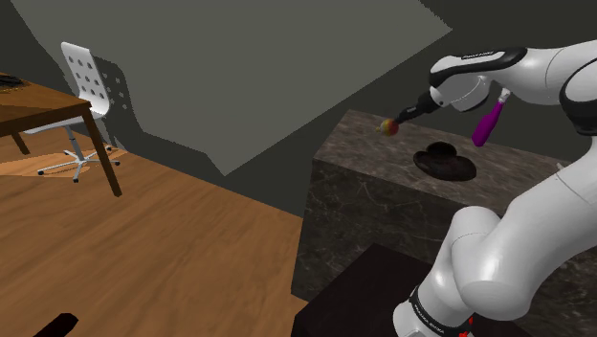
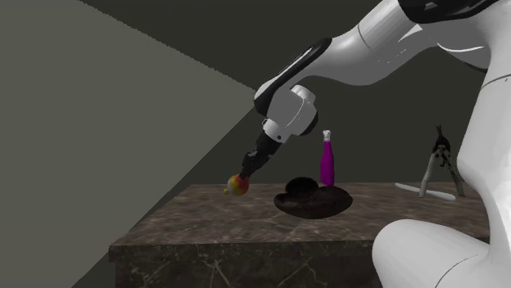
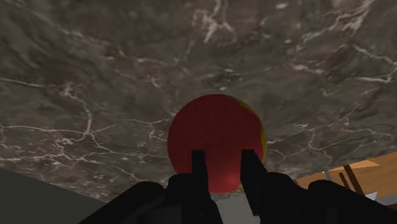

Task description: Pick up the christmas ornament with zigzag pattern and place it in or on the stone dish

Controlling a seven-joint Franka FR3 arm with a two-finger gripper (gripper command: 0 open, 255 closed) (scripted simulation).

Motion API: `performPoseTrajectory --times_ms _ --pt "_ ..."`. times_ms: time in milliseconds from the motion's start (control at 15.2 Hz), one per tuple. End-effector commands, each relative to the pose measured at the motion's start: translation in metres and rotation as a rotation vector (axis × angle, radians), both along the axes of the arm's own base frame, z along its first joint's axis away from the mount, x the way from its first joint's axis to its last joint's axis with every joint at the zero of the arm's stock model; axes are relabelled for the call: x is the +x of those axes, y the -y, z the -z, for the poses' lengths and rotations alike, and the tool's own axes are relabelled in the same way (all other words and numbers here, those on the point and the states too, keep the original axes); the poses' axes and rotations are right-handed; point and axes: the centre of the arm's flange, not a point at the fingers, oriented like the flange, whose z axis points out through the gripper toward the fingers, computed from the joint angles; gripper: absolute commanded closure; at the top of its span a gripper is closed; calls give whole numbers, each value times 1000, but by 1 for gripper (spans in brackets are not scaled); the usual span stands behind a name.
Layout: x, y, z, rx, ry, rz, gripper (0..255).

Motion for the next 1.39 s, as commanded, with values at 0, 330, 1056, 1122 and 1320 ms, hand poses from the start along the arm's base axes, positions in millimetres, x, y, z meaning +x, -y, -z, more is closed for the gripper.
performPoseTrajectory --times_ms 0,330,1056,1122,1320 --pt "1 0 -8 3 -6 -3 255" --pt "0 0 -19 3 -5 -2 0" --pt "26 -50 -1 -392 -224 -163 0" --pt "28 -48 3 -392 -224 -163 0" --pt "34 -45 15 -392 -224 -163 0"
